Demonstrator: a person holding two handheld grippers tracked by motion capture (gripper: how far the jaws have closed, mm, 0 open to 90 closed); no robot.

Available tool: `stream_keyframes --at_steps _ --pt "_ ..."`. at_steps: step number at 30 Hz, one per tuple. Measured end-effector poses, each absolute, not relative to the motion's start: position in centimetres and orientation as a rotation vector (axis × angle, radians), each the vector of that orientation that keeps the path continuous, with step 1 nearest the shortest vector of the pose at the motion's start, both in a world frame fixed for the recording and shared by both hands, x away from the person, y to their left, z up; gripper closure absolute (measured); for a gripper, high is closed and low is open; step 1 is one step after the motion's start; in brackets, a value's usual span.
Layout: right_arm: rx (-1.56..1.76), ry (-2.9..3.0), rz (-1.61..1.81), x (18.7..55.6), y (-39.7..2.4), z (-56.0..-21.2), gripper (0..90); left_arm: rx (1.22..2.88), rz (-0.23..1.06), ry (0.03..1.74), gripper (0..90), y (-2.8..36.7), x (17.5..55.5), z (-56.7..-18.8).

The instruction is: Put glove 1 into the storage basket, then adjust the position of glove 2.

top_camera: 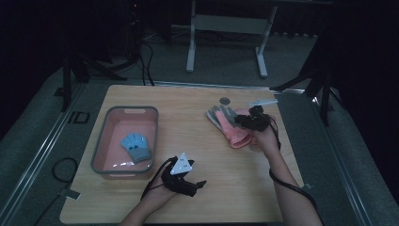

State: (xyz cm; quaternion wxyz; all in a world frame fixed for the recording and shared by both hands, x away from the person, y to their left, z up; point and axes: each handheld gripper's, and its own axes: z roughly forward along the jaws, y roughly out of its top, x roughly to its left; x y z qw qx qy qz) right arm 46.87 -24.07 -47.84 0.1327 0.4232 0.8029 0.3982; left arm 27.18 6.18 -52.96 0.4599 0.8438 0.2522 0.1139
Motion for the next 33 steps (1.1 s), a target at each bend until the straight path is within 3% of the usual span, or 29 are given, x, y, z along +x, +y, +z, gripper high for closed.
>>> stream_keyframes --at_steps 18,25,33 --pt "1.24 2.403 0.917 49.9 -21.8 -52.5 59.9 2.08 0.25 0.648 14.0 6.9 26.8 -54.3" --pt "1.191 2.382 0.845 49.5 -21.2 -52.9 85.7 2.078 0.272 0.647 14.0 7.1 26.6 -54.4" --pt "1.448 2.299 1.002 47.2 -19.7 -51.1 88.0 2.07 0.274 0.668 14.1 7.4 26.6 -54.6"
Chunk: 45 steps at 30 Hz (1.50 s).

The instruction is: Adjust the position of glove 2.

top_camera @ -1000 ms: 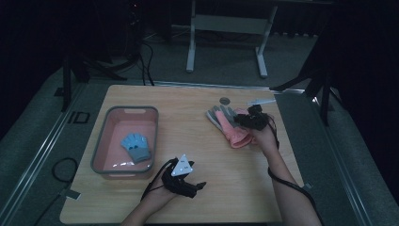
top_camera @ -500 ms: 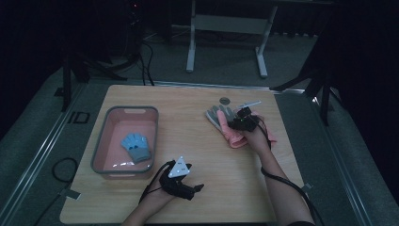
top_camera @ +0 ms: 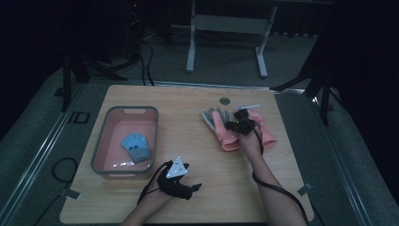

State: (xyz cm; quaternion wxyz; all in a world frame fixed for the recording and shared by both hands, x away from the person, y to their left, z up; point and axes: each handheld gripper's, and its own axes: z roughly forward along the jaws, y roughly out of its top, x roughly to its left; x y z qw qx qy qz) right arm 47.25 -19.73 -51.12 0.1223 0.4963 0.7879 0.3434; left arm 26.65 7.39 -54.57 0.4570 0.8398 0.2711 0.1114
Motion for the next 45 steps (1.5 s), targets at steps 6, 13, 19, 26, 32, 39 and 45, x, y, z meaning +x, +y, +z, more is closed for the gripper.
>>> stream_keyframes --at_steps 6,13,19,26,32,39,45 --pt "1.406 2.246 0.944 43.7 -17.5 -49.2 88.1 2.075 0.299 0.656 14.1 7.3 26.4 -54.6" --pt "1.455 2.141 0.965 40.5 -17.7 -47.6 88.1 2.07 0.292 0.664 14.1 7.3 26.5 -54.7" --pt "1.502 2.095 0.97 37.8 -17.8 -48.1 88.1 2.069 0.288 0.65 14.0 6.9 26.6 -54.9" --pt "1.573 2.02 0.988 35.4 -18.9 -48.7 88.1 2.063 0.285 0.645 14.0 7.0 26.4 -54.9" --pt "1.618 1.963 1.008 34.1 -18.9 -49.4 88.0 2.061 0.286 0.644 14.1 6.9 26.4 -54.9" --pt "1.65 1.983 0.916 33.7 -17.8 -52.7 87.6 2.064 0.284 0.638 14.0 6.8 26.2 -54.9" --pt "1.635 1.97 0.936 33.4 -17.9 -53.1 81.9 2.075 0.28 0.636 14.0 6.7 26.2 -55.2"
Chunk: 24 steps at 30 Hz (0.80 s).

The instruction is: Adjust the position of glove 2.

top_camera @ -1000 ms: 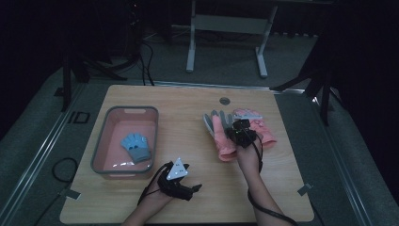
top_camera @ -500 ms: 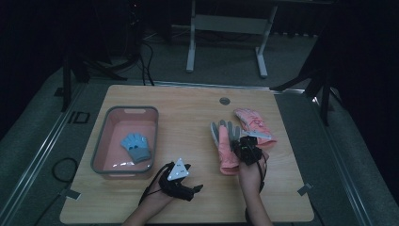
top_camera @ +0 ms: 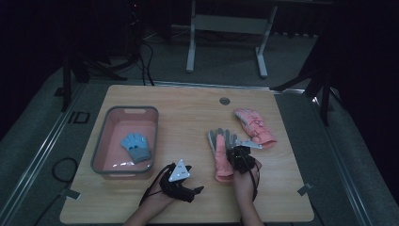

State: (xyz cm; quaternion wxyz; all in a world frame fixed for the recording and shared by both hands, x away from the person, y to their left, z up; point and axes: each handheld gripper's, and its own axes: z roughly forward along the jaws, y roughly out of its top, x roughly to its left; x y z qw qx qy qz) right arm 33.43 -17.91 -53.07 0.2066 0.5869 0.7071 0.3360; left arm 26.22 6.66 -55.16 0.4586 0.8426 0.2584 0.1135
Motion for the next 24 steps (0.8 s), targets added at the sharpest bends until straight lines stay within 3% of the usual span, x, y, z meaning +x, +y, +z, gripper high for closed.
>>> stream_keyframes --at_steps 4,14,24 --pt "1.558 1.996 0.974 33.2 -18.4 -51.5 69.5 2.071 0.277 0.635 14.0 6.7 26.2 -55.1" --pt "1.328 2.01 1.07 36.7 -25.6 -46.2 69.2 2.062 0.272 0.623 14.1 6.8 25.9 -55.0" --pt "1.274 2.126 1.085 42.6 -32.2 -46.7 62.1 2.054 0.272 0.636 14.0 6.8 25.5 -55.0"
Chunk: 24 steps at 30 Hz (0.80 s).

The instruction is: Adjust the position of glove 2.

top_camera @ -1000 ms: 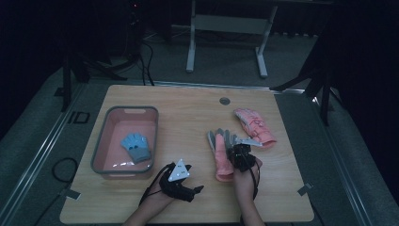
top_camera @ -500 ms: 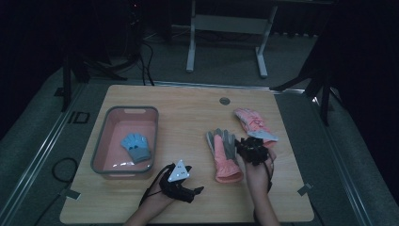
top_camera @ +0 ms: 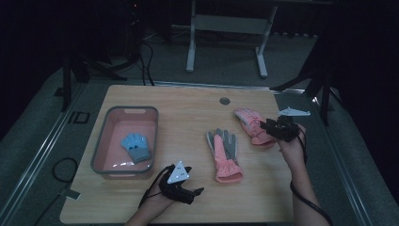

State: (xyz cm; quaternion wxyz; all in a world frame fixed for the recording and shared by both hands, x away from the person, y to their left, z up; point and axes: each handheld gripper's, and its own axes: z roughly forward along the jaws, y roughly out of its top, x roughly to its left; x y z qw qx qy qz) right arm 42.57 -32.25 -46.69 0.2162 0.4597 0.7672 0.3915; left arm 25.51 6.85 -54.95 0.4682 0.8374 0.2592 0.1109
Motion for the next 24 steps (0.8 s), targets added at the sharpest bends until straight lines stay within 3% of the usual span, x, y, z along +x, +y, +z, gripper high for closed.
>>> stream_keyframes --at_steps 6,17,21,24 --pt "1.365 2.176 1.056 46.1 -34.1 -49.4 60.7 2.051 0.274 0.639 14.0 6.9 25.4 -55.0" --pt "1.414 2.255 0.941 49.4 -32.2 -52.3 55.7 2.059 0.264 0.66 14.0 7.0 25.6 -55.4" --pt "1.405 2.277 0.953 49.4 -32.0 -53.0 65.8 2.055 0.26 0.665 14.1 7.1 25.6 -55.4" --pt "1.407 2.3 0.966 49.4 -31.8 -53.3 80.4 2.053 0.258 0.663 14.0 7.1 25.6 -55.4"
